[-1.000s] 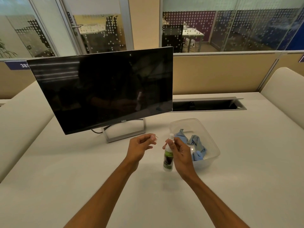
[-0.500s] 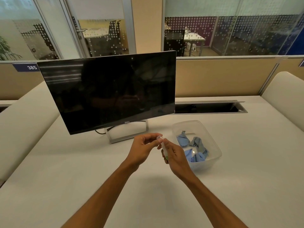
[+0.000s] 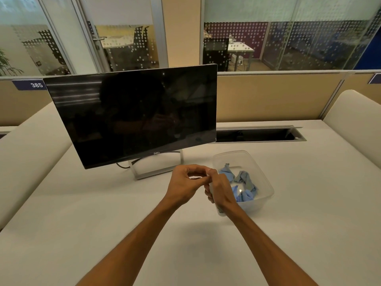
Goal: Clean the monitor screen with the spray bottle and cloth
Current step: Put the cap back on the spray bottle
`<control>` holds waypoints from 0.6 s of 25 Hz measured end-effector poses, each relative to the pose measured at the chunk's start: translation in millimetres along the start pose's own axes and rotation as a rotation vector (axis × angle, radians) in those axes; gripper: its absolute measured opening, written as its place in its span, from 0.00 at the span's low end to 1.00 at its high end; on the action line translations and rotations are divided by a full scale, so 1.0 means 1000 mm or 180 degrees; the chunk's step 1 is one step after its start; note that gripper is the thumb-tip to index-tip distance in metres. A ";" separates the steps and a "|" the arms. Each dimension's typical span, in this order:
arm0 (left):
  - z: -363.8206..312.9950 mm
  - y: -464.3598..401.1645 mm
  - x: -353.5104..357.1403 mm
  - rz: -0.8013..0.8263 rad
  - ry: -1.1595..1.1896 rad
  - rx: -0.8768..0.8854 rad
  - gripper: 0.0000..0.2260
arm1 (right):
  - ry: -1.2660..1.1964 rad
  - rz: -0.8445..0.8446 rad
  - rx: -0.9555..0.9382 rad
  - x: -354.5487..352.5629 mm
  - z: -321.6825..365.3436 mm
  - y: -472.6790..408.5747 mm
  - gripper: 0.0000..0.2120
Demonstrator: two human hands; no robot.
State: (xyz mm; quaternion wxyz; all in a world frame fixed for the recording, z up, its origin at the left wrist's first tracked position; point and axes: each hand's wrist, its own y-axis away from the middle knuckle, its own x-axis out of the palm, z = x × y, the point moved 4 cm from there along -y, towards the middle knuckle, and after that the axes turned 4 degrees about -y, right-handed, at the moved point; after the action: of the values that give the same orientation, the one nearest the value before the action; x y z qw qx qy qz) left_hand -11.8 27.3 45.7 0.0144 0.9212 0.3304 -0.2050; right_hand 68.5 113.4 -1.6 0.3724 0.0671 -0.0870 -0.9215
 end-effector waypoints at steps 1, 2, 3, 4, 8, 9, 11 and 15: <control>-0.001 0.000 0.001 0.0013 0.0049 0.0008 0.07 | 0.0000 -0.0014 -0.0053 -0.002 0.000 0.000 0.26; -0.002 0.000 0.003 0.0033 0.0078 0.0032 0.06 | -0.0012 -0.0022 -0.0112 -0.005 0.001 0.000 0.25; -0.003 0.000 0.004 0.0047 0.0089 0.0050 0.06 | -0.0004 -0.0039 -0.0146 -0.005 0.002 0.001 0.25; -0.004 0.000 0.006 0.0047 0.0099 0.0058 0.06 | -0.0019 -0.0053 -0.0165 -0.006 0.000 -0.001 0.25; -0.004 -0.003 0.006 -0.0032 0.0189 0.0072 0.10 | -0.0262 -0.0308 -0.0317 -0.015 0.009 -0.004 0.24; -0.002 -0.003 0.004 -0.0086 0.0184 0.0041 0.11 | -0.0292 -0.0384 -0.0384 -0.020 0.014 -0.004 0.24; 0.008 -0.002 -0.001 -0.0250 0.0024 -0.0091 0.13 | -0.0307 -0.0578 -0.0400 -0.037 0.014 -0.015 0.21; 0.052 0.005 -0.005 -0.0314 -0.0605 -0.0294 0.12 | -0.0272 -0.0901 -0.0168 -0.072 0.002 -0.043 0.27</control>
State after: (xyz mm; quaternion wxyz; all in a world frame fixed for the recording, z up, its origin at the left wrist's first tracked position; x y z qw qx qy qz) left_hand -31.2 12.3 -0.6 0.0781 0.8786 0.3816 -0.2765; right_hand 90.8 194.4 -4.7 0.2363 0.0296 -0.0682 -0.9688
